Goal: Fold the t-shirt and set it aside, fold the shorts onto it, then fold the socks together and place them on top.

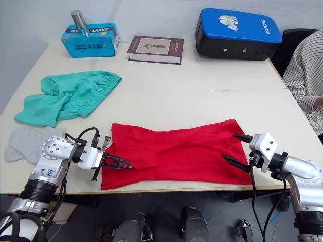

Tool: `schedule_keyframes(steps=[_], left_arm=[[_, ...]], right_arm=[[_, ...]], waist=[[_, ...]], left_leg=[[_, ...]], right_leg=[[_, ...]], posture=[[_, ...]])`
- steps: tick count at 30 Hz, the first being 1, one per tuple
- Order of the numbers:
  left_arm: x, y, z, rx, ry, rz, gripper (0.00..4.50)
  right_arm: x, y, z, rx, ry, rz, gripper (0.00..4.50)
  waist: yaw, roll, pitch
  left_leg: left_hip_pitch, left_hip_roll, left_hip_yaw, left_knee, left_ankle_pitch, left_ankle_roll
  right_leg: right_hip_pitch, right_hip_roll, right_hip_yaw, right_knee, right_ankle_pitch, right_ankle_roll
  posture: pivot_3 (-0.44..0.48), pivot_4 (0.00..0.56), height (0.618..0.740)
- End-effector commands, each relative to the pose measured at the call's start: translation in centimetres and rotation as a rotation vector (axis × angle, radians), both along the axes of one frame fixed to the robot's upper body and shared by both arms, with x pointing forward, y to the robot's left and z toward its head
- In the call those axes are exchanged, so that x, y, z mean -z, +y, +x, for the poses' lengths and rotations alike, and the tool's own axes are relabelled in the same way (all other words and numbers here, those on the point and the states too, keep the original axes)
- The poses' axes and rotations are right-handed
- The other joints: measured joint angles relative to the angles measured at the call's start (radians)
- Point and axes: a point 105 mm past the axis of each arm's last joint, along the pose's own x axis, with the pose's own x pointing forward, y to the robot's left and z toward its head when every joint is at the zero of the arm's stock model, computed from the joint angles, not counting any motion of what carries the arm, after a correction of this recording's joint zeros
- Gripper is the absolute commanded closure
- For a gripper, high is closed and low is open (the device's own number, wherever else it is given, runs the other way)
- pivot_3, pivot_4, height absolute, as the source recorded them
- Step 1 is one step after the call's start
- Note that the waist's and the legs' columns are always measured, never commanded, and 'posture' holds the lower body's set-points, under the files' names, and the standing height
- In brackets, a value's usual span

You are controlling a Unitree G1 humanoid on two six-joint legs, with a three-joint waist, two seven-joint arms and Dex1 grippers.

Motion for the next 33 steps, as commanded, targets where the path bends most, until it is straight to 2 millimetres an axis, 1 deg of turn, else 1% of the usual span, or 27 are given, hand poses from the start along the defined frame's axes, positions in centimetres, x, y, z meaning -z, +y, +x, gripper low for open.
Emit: schedule_keyframes(steps=[1,2,3,5,6,8,10,11,14,16,17,18,19,20,22,23,24,26,28,31,33], left_arm=[[0.2,0.9,-0.7,0.009,0.039,0.046,4.48],[0.2,1.1,-0.6,-0.021,0.083,0.037,4.48],[0.0,1.2,-0.2,-0.070,0.096,0.026,4.29],[-0.4,1.2,-0.3,-0.099,0.160,0.009,3.85],[-0.7,1.1,-0.3,-0.105,0.159,0.006,3.56],[-1.3,1.2,-0.8,-0.094,0.185,0.006,2.97],[-2.1,1.4,-1.4,-0.102,0.246,-0.012,2.32],[-2.9,1.3,-1.5,-0.121,0.276,-0.044,2.27],[-5.3,0.5,-2.1,-0.153,0.408,-0.181,2.27],[-6.4,-0.2,-2.0,-0.178,0.435,-0.256,2.69],[-6.7,-0.6,-1.3,-0.223,0.443,-0.309,2.90],[-6.6,-1.3,-0.3,-0.279,0.436,-0.359,3.21],[-6.1,-1.9,0.6,-0.336,0.441,-0.391,3.53],[-5.4,-2.5,1.5,-0.401,0.425,-0.403,3.87],[-3.0,-3.6,2.8,-0.499,0.395,-0.358,4.47],[-2.1,-3.9,3.7,-0.575,0.382,-0.372,4.47],[-1.5,-4.3,4.3,-0.627,0.389,-0.393,4.47],[0.1,-4.3,5.8,-0.752,0.348,-0.388,4.47],[1.3,-4.2,6.6,-0.839,0.330,-0.389,4.47],[2.0,-3.5,7.6,-0.952,0.334,-0.437,4.47],[3.2,-2.6,7.7,-1.013,0.350,-0.416,4.47]], right_arm=[[-1.6,-0.4,-0.4,0.002,0.007,0.050,0.00],[-2.0,0.0,-0.5,-0.014,0.025,0.070,0.00],[-2.4,0.5,-0.6,-0.031,0.053,0.095,0.00],[-3.3,1.6,-0.9,-0.082,0.081,0.137,0.00],[-3.6,1.9,-1.0,-0.099,0.088,0.152,0.00],[-4.6,2.7,-0.8,-0.113,0.075,0.190,0.38],[-5.2,3.6,-0.4,-0.120,0.072,0.209,0.94],[-5.3,4.4,-0.2,-0.135,0.066,0.215,1.34],[-5.2,7.0,0.3,-0.165,0.024,0.177,2.42],[-5.2,8.0,0.7,-0.158,0.004,0.163,3.17],[-5.0,8.8,1.2,-0.139,-0.014,0.161,3.49],[-4.5,10.0,1.6,-0.122,-0.031,0.143,3.85],[-4.0,11.0,2.0,-0.098,-0.058,0.113,4.22],[-3.6,12.1,2.2,-0.092,-0.081,0.106,4.50],[-2.6,13.5,2.9,-0.033,-0.119,0.085,4.50],[-2.2,13.9,3.4,-0.001,-0.133,0.090,4.50],[-1.8,13.9,4.0,0.056,-0.158,0.078,4.50],[-1.0,12.8,5.4,0.161,-0.181,0.066,4.50],[-0.2,10.7,6.6,0.270,-0.211,0.037,4.50],[0.5,7.7,7.4,0.375,-0.229,0.013,4.50],[1.0,4.7,7.6,0.460,-0.223,-0.008,4.50]], waist=[[0.000,0.000,0.000],[0.000,0.000,0.000],[0.000,0.000,0.000],[-0.001,0.000,0.000],[-0.001,0.000,0.000],[-0.001,0.000,0.000],[-0.002,0.000,0.000],[-0.002,0.000,0.000],[-0.001,0.000,0.000],[-0.001,0.000,0.000],[0.001,0.000,0.000],[0.004,0.000,0.000],[0.006,0.000,0.000],[0.006,0.000,0.000],[0.005,0.000,0.000],[0.004,0.000,0.000],[0.004,0.000,0.000],[0.004,0.000,0.000],[0.004,0.000,0.000],[0.003,0.000,0.000],[0.001,0.000,-0.001]], left_leg=[[0.000,0.000,0.000,0.000,0.000,0.000],[0.000,0.000,0.000,0.000,0.000,0.000],[0.000,0.000,0.000,0.000,0.000,0.000],[0.000,0.001,0.000,0.000,0.000,0.000],[0.000,0.001,0.000,0.000,0.000,0.001],[0.000,0.001,-0.001,0.000,0.000,0.001],[0.000,0.001,-0.001,0.000,-0.001,0.000],[0.000,0.001,-0.001,0.000,-0.001,0.000],[-0.001,0.002,-0.001,-0.001,-0.001,0.000],[-0.001,0.002,-0.001,-0.001,-0.001,0.000],[-0.001,0.002,-0.001,-0.001,-0.001,0.000],[-0.001,0.001,-0.001,-0.001,-0.001,0.000],[-0.001,0.001,-0.001,0.000,-0.001,0.000],[-0.001,0.000,-0.001,0.000,0.000,0.000],[-0.001,0.000,0.000,0.000,0.000,0.000],[-0.001,0.000,0.000,0.000,0.000,0.000],[-0.001,-0.001,0.000,-0.001,0.000,-0.001],[-0.002,-0.001,0.000,0.000,0.000,-0.001],[-0.002,-0.001,0.000,0.000,0.000,0.000],[-0.002,-0.001,0.000,0.000,0.000,0.000],[-0.001,-0.001,0.000,0.000,0.000,0.000]], right_leg=[[0.000,0.000,0.000,0.000,0.000,0.000],[0.000,0.000,0.000,0.000,0.000,0.000],[0.000,0.000,0.000,0.000,0.000,0.000],[0.000,0.000,0.000,0.000,0.000,0.000],[0.000,0.000,0.000,0.000,0.000,0.000],[0.000,0.000,0.000,0.000,0.000,0.000],[0.000,0.000,0.000,0.000,0.000,0.000],[0.000,0.000,0.000,0.000,0.000,0.000],[0.000,0.001,0.000,-0.001,0.000,0.000],[0.000,0.001,0.001,-0.001,0.000,0.000],[0.000,0.001,0.001,-0.001,0.000,0.000],[0.000,0.001,0.001,-0.001,0.000,0.000],[0.000,0.001,0.001,-0.001,0.000,0.000],[0.000,0.001,0.001,0.000,0.000,0.000],[0.000,0.003,0.001,0.000,0.000,0.001],[0.000,0.004,0.001,0.000,0.000,0.001],[-0.001,0.005,0.001,0.000,0.000,0.001],[-0.001,0.005,0.001,0.000,0.000,0.001],[-0.001,0.005,0.001,0.000,0.000,0.001],[-0.001,0.004,0.001,0.000,0.000,0.001],[-0.001,0.004,0.001,0.000,0.000,0.001]], posture=[[0.000,0.150,0.740],[0.000,0.150,0.740],[0.000,0.150,0.740],[0.000,0.150,0.740],[0.000,0.150,0.740],[0.000,0.150,0.740],[0.000,0.150,0.740],[0.000,0.150,0.740],[0.000,0.150,0.740],[0.000,0.150,0.740],[0.000,0.150,0.740],[0.000,0.150,0.740],[0.000,0.150,0.740],[0.000,0.150,0.740],[0.000,0.150,0.740],[0.000,0.150,0.740],[0.000,0.150,0.740],[0.000,0.150,0.740],[0.000,0.150,0.740],[0.000,0.150,0.740],[0.000,0.150,0.740]])
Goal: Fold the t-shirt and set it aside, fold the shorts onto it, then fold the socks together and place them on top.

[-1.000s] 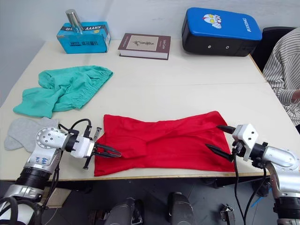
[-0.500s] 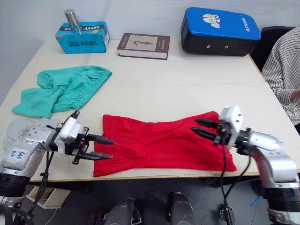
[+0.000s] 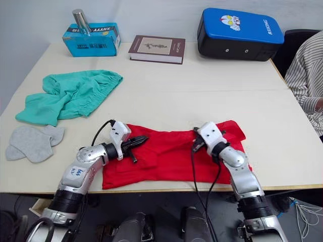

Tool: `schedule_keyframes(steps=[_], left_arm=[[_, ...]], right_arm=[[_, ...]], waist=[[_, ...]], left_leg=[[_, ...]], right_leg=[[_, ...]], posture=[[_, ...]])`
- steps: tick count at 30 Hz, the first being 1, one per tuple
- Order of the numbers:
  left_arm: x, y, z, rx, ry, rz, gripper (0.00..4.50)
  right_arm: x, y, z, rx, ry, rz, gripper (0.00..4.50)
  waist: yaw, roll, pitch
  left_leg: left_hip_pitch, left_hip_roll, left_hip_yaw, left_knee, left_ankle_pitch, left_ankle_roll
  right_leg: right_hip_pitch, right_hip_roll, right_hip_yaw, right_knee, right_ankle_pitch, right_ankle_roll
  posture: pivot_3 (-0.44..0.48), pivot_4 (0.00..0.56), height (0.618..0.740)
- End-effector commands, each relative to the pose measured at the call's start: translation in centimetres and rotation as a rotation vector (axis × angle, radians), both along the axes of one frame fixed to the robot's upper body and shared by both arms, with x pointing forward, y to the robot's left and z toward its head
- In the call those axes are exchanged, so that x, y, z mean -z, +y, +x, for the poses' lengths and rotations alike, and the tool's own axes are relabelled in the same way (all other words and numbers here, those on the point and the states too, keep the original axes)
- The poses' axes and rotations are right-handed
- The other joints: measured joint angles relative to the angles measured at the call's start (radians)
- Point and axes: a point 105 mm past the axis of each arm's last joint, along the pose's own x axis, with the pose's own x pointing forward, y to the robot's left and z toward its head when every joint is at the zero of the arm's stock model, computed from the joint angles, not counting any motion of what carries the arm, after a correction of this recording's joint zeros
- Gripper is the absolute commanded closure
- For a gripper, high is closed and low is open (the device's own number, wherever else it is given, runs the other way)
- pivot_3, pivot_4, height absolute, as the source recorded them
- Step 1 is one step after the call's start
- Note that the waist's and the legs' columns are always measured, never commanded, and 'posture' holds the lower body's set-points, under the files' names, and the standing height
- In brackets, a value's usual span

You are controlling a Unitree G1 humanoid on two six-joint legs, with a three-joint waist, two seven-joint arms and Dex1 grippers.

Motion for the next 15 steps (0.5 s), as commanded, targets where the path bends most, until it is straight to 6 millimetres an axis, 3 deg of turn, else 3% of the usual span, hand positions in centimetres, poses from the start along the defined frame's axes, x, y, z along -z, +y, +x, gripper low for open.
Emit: schedule_keyframes(steps=[1,7,9,12,15], left_arm=[[2.0,2.3,0.5,-0.130,0.048,0.032,4.47],[2.8,4.2,1.1,-0.236,0.051,0.041,4.47],[2.8,4.3,1.3,-0.241,0.047,0.032,4.47],[1.8,3.7,1.5,-0.211,0.001,-0.012,4.47],[-1.6,3.0,1.2,-0.111,-0.123,-0.106,4.47]], right_arm=[[-0.4,-5.0,0.4,0.150,-0.042,-0.013,4.50],[1.4,-12.6,-0.3,0.401,-0.004,0.010,4.50],[1.8,-14.3,-0.6,0.462,0.005,0.030,4.50],[1.3,-15.2,-0.7,0.475,-0.020,0.077,4.50],[-2.9,-13.3,-0.7,0.313,-0.160,0.193,4.50]], waist=[[-0.001,0.000,0.000],[-0.005,-0.001,-0.009],[-0.005,-0.001,-0.015],[-0.005,0.000,-0.016],[-0.004,0.000,-0.017]], left_leg=[[0.001,0.000,0.000,0.000,0.000,0.000],[0.004,0.002,0.001,-0.001,0.000,-0.001],[0.006,0.002,0.001,-0.002,0.000,-0.001],[0.017,0.002,0.001,-0.007,0.000,-0.002],[0.020,0.002,0.001,-0.014,-0.001,-0.003]], right_leg=[[0.001,0.000,0.000,0.000,0.000,0.000],[0.003,-0.001,0.001,0.000,0.000,0.000],[0.004,0.000,0.001,-0.001,0.000,0.000],[0.014,0.000,0.001,-0.006,-0.001,-0.001],[0.017,-0.001,0.001,-0.010,0.000,0.000]], posture=[[0.000,0.150,0.740],[0.000,0.150,0.740],[0.000,0.150,0.740],[0.000,0.150,0.740],[0.000,0.150,0.740]])
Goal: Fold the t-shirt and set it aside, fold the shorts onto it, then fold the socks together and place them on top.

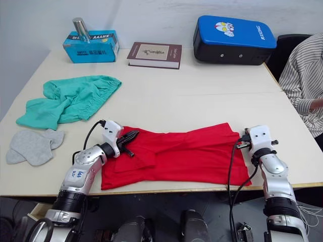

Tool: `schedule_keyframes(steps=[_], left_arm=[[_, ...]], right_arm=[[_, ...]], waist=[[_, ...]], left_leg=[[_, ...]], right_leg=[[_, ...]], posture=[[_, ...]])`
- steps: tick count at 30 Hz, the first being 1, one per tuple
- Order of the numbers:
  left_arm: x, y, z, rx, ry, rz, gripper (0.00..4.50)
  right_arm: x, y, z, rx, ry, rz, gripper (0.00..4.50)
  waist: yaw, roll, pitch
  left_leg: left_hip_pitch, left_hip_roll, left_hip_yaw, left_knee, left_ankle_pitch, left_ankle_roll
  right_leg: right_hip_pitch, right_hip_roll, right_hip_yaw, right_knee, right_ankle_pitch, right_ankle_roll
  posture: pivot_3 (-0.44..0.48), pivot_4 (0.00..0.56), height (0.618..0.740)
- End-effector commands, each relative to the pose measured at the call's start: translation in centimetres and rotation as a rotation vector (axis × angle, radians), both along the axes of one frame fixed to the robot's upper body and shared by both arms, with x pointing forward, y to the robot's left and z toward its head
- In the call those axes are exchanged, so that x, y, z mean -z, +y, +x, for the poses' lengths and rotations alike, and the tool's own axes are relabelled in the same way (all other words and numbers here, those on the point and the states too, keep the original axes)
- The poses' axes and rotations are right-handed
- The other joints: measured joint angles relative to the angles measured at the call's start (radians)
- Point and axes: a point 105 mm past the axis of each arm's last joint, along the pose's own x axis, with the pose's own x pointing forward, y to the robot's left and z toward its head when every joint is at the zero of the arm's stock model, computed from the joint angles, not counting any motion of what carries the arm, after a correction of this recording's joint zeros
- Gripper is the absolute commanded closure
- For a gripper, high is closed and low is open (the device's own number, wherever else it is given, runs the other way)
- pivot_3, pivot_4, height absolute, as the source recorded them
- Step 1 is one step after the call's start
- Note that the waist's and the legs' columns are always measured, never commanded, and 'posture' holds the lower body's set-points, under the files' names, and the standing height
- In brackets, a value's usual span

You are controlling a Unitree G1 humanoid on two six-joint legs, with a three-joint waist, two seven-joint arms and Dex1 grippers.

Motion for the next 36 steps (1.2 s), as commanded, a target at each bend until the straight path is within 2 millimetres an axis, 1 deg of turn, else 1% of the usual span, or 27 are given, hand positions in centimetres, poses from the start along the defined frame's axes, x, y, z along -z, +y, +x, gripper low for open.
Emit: schedule_keyframes(steps=[1,2,3,4,5,7,9,11,14,15,17,19,20,22,24,26,29,31,32,34,35,36], left_arm=[[-3.2,0.2,-0.4,0.082,-0.126,-0.075,4.47],[-3.9,0.1,-0.7,0.118,-0.152,-0.076,4.47],[-4.4,0.1,-0.9,0.142,-0.166,-0.075,4.47],[-4.8,-0.5,-1.7,0.224,-0.173,-0.050,4.47],[-4.9,-1.0,-2.4,0.290,-0.173,-0.022,4.47],[-4.5,-2.2,-3.8,0.421,-0.145,0.031,4.47],[-3.7,-2.8,-4.3,0.474,-0.115,0.070,4.47],[-2.6,-3.0,-4.2,0.465,-0.079,0.101,4.47],[-1.1,-2.8,-3.6,0.415,-0.025,0.129,4.47],[-0.7,-2.5,-3.3,0.377,-0.013,0.129,4.47],[0.2,-1.4,-2.7,0.289,0.011,0.141,4.47],[0.8,0.3,-2.2,0.190,0.026,0.145,4.47],[0.9,1.0,-1.9,0.148,0.025,0.137,4.47],[0.6,1.8,-1.7,0.101,0.005,0.112,4.47],[0.0,2.1,-1.8,0.097,-0.026,0.077,4.47],[-0.5,2.3,-2.2,0.115,-0.049,0.060,4.47],[-1.1,2.4,-2.7,0.161,-0.078,0.053,4.47],[-2.1,2.2,-3.5,0.234,-0.101,0.007,4.47],[-2.9,1.9,-4.3,0.308,-0.120,-0.016,4.49],[-4.2,1.3,-6.2,0.466,-0.152,-0.029,4.10],[-4.6,1.2,-7.0,0.528,-0.154,-0.022,3.90],[-4.8,1.2,-7.6,0.573,-0.152,-0.006,3.61]], right_arm=[[-5.1,1.4,-0.3,-0.165,-0.200,0.080,4.50],[-6.0,2.6,-0.6,-0.246,-0.213,0.093,4.50],[-6.5,3.3,-0.7,-0.298,-0.215,0.101,4.50],[-6.7,5.1,-0.9,-0.408,-0.173,0.058,4.50],[-6.6,6.5,-1.2,-0.498,-0.129,0.026,4.50],[-6.1,9.0,-1.6,-0.640,-0.027,-0.019,4.50],[-5.6,10.5,-1.7,-0.717,0.040,-0.044,4.50],[-5.1,11.6,-1.4,-0.748,0.073,-0.073,4.50],[-4.7,12.4,-0.8,-0.733,0.058,-0.083,4.50],[-4.3,12.4,-0.7,-0.728,0.063,-0.083,4.50],[-3.1,11.7,-0.7,-0.693,0.092,-0.081,4.50],[-2.0,9.2,-0.7,-0.609,0.113,-0.081,4.50],[-1.7,8.1,-0.8,-0.576,0.113,-0.075,4.50],[-1.4,6.2,-1.1,-0.535,0.117,-0.077,4.50],[-0.9,4.4,-1.8,-0.510,0.136,-0.079,4.50],[-1.0,3.0,-2.4,-0.491,0.130,-0.052,4.50],[-2.2,1.9,-2.7,-0.492,0.088,0.020,4.50],[-3.9,1.8,-2.9,-0.542,0.083,0.117,4.50],[-4.8,2.0,-3.0,-0.586,0.104,0.139,4.33],[-6.2,2.3,-3.1,-0.667,0.191,0.141,3.89],[-6.6,2.3,-3.0,-0.688,0.230,0.130,3.61],[-7.3,2.3,-2.7,-0.706,0.272,0.112,3.23]], waist=[[0.001,0.001,0.001],[-0.002,0.001,0.001],[-0.004,0.001,0.001],[-0.004,0.001,0.001],[-0.003,0.002,0.001],[-0.001,0.002,0.001],[0.000,0.002,0.001],[0.002,0.002,0.001],[0.003,0.002,0.001],[0.003,0.002,0.001],[0.003,0.002,0.001],[0.004,0.002,0.001],[0.003,0.002,0.001],[0.002,0.002,0.001],[0.002,0.002,0.001],[0.000,0.002,0.001],[-0.002,0.002,0.001],[-0.002,0.002,0.001],[-0.002,0.002,0.002],[-0.002,0.004,0.003],[-0.002,0.005,0.003],[-0.001,0.005,0.003]], left_leg=[[-0.001,0.000,0.000,-0.001,0.000,0.000],[-0.003,0.000,0.000,-0.001,0.001,-0.001],[-0.003,0.001,0.000,-0.002,0.001,-0.002],[-0.003,0.001,0.001,-0.002,0.001,-0.003],[-0.003,0.002,0.001,-0.002,0.001,-0.003],[-0.003,0.002,0.001,-0.002,0.001,-0.003],[-0.003,0.002,0.001,-0.002,0.001,-0.003],[-0.003,0.002,0.001,-0.002,0.001,-0.003],[-0.004,0.001,0.000,-0.002,0.000,-0.002],[-0.004,0.002,0.000,-0.002,0.000,-0.002],[-0.004,0.001,0.000,-0.002,0.000,-0.002],[-0.004,0.001,0.000,-0.002,0.000,-0.002],[-0.004,0.001,0.000,-0.002,0.000,-0.002],[-0.003,0.001,0.000,-0.002,0.000,-0.002],[-0.002,0.001,0.000,-0.002,0.000,-0.002],[-0.002,0.002,0.000,-0.002,0.000,-0.002],[-0.002,0.002,0.000,-0.003,0.000,-0.003],[-0.002,0.003,0.001,-0.003,0.000,-0.003],[-0.002,0.003,0.000,-0.003,0.000,-0.003],[-0.003,0.003,0.001,-0.003,-0.001,-0.003],[-0.003,0.003,0.001,-0.002,-0.001,-0.003],[-0.003,0.003,0.001,-0.002,-0.001,-0.003]], right_leg=[[-0.001,0.000,0.000,0.000,0.000,0.000],[-0.003,0.000,0.000,0.000,0.000,0.000],[-0.004,0.001,0.000,0.000,0.000,0.000],[-0.004,0.002,0.000,0.000,0.000,-0.001],[-0.004,0.003,0.000,0.000,-0.001,-0.001],[-0.004,0.003,0.000,0.000,-0.001,-0.002],[-0.004,0.003,0.000,-0.001,-0.001,-0.002],[-0.003,0.002,0.000,-0.001,-0.001,-0.002],[-0.004,0.001,-0.001,-0.001,-0.001,-0.002],[-0.004,0.001,-0.001,-0.001,-0.001,-0.002],[-0.004,0.001,-0.001,-0.001,-0.001,-0.002],[-0.004,0.001,-0.001,-0.001,-0.001,-0.002],[-0.004,0.001,-0.001,-0.002,-0.001,-0.002],[-0.004,0.001,-0.001,-0.001,-0.001,-0.002],[-0.003,0.001,-0.001,-0.001,-0.001,-0.002],[-0.003,0.001,-0.001,-0.001,-0.001,-0.002],[-0.003,0.002,-0.001,-0.002,-0.001,-0.002],[-0.003,0.002,-0.001,-0.001,-0.001,-0.002],[-0.003,0.002,-0.001,-0.001,-0.001,-0.002],[-0.004,0.001,-0.001,-0.001,-0.001,-0.002],[-0.005,0.001,-0.001,-0.001,-0.001,-0.002],[-0.005,0.001,-0.001,-0.001,-0.001,-0.003]], posture=[[0.000,0.150,0.740],[0.000,0.150,0.740],[0.000,0.150,0.740],[0.000,0.150,0.740],[0.000,0.150,0.740],[0.000,0.150,0.740],[0.000,0.150,0.740],[0.000,0.150,0.740],[0.000,0.150,0.740],[0.000,0.150,0.740],[0.000,0.150,0.740],[0.000,0.150,0.740],[0.000,0.150,0.740],[0.000,0.150,0.740],[0.000,0.150,0.740],[0.000,0.150,0.740],[0.000,0.150,0.740],[0.000,0.150,0.740],[0.000,0.150,0.740],[0.000,0.150,0.740],[0.000,0.150,0.740],[0.000,0.150,0.740]])
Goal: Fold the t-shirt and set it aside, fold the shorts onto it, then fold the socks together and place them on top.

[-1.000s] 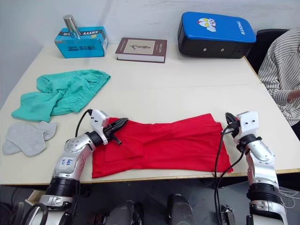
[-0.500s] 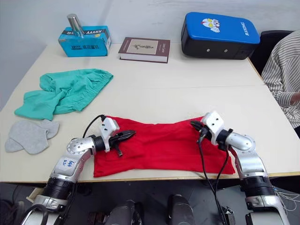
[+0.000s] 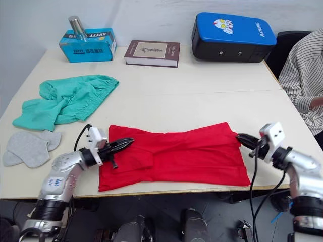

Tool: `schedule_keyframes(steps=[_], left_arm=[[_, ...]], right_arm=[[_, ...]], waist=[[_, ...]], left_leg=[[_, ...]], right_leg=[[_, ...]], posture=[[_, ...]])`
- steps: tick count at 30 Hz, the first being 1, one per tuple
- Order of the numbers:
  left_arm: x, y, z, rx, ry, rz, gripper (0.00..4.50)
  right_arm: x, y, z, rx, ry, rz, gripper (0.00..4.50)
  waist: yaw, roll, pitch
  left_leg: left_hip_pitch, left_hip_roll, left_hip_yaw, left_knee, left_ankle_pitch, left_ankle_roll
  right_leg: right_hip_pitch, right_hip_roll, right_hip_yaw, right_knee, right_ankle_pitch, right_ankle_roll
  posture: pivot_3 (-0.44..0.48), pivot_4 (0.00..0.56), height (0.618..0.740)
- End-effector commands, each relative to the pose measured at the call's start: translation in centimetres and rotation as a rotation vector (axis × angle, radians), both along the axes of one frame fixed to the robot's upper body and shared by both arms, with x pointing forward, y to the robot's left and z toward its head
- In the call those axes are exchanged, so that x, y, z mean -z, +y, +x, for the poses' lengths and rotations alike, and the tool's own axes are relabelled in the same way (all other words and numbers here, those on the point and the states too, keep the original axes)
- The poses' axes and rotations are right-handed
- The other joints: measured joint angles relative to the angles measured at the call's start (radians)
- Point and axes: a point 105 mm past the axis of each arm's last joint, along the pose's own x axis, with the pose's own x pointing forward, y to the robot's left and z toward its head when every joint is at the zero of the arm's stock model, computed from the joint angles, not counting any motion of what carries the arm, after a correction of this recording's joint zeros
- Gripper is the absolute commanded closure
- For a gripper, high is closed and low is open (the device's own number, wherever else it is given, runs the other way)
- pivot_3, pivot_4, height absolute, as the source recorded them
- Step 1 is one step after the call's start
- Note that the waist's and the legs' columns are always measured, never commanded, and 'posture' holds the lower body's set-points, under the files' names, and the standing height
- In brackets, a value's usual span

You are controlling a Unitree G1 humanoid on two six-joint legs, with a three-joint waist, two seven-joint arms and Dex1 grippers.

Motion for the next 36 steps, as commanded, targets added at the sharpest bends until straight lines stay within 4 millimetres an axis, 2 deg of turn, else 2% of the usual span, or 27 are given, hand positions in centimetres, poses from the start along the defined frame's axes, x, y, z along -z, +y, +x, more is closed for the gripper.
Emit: schedule_keyframes(steps=[1,5,9,10,12,16,20,23,26,30,36], left_arm=[[-2.5,-0.4,-2.3,0.183,-0.070,0.008,3.30],[-3.5,-0.7,-3.6,0.285,-0.085,0.033,2.12],[-4.2,-1.3,-4.4,0.325,-0.088,0.000,0.87],[-4.7,-1.5,-5.1,0.372,-0.116,-0.032,0.60],[-4.8,-1.5,-5.8,0.396,-0.105,-0.049,0.03],[-4.7,-1.1,-6.4,0.375,-0.096,-0.058,0.03],[-4.4,-0.4,-6.4,0.314,-0.084,-0.062,0.03],[-4.4,-0.1,-6.3,0.290,-0.081,-0.069,0.03],[-4.3,0.2,-6.2,0.268,-0.076,-0.072,0.00],[-4.4,0.6,-5.9,0.247,-0.079,-0.069,0.00],[-4.6,0.8,-5.7,0.230,-0.087,-0.066,0.00]], right_arm=[[-3.1,0.5,0.5,-0.103,0.061,-0.050,2.91],[-3.2,0.6,1.9,-0.146,0.255,-0.172,1.59],[-2.1,0.3,3.6,-0.113,0.357,-0.275,0.23],[-1.7,0.5,3.8,-0.132,0.371,-0.303,0.01],[-1.2,0.6,4.4,-0.132,0.385,-0.355,0.00],[-0.5,0.7,5.1,-0.137,0.398,-0.457,0.00],[0.7,1.5,3.8,-0.243,0.528,-0.456,0.00],[0.7,2.4,3.5,-0.296,0.553,-0.417,0.00],[0.5,3.6,3.5,-0.331,0.556,-0.373,0.60],[0.8,4.4,3.4,-0.362,0.562,-0.356,1.92],[0.8,4.6,3.3,-0.381,0.542,-0.380,3.99]], waist=[[0.000,0.000,0.000],[0.000,0.000,0.000],[0.002,0.000,0.000],[0.003,0.000,0.000],[0.001,0.000,0.000],[-0.004,0.001,0.000],[-0.004,0.001,0.000],[-0.002,0.001,0.000],[-0.002,0.000,0.000],[-0.006,0.000,0.000],[-0.005,0.000,0.000]], left_leg=[[0.000,0.000,0.000,0.000,0.000,0.000],[0.000,0.001,0.000,0.000,-0.001,-0.001],[-0.004,0.002,0.000,-0.001,-0.002,-0.003],[-0.005,0.002,0.001,0.000,-0.002,-0.003],[-0.011,0.002,0.002,0.001,0.000,-0.003],[-0.015,0.002,0.003,0.004,0.000,-0.002],[-0.014,0.002,0.003,0.006,0.001,-0.002],[-0.014,0.004,0.001,0.009,0.001,-0.002],[-0.014,0.004,0.001,0.009,0.000,-0.003],[-0.014,0.005,0.001,0.009,0.000,-0.004],[-0.014,0.006,0.001,0.009,0.000,-0.004]], right_leg=[[0.000,0.000,0.000,0.000,0.000,0.000],[-0.001,0.000,-0.001,0.000,-0.001,-0.002],[-0.005,0.001,-0.002,0.000,-0.002,-0.004],[-0.007,0.001,-0.002,0.001,-0.002,-0.004],[-0.012,0.001,-0.002,0.001,-0.002,-0.004],[-0.015,0.002,-0.002,0.001,-0.002,-0.004],[-0.014,0.002,-0.002,0.002,-0.001,-0.003],[-0.012,0.003,-0.002,0.003,-0.001,-0.003],[-0.012,0.003,-0.002,0.003,-0.001,-0.004],[-0.013,0.003,-0.002,0.004,-0.001,-0.004],[-0.013,0.004,-0.003,0.004,-0.001,-0.004]], posture=[[0.000,0.150,0.740],[0.000,0.150,0.740],[0.000,0.150,0.740],[0.000,0.150,0.740],[0.000,0.150,0.740],[0.000,0.150,0.740],[0.000,0.150,0.740],[0.000,0.150,0.740],[0.000,0.150,0.740],[0.000,0.150,0.740],[0.000,0.150,0.740]])
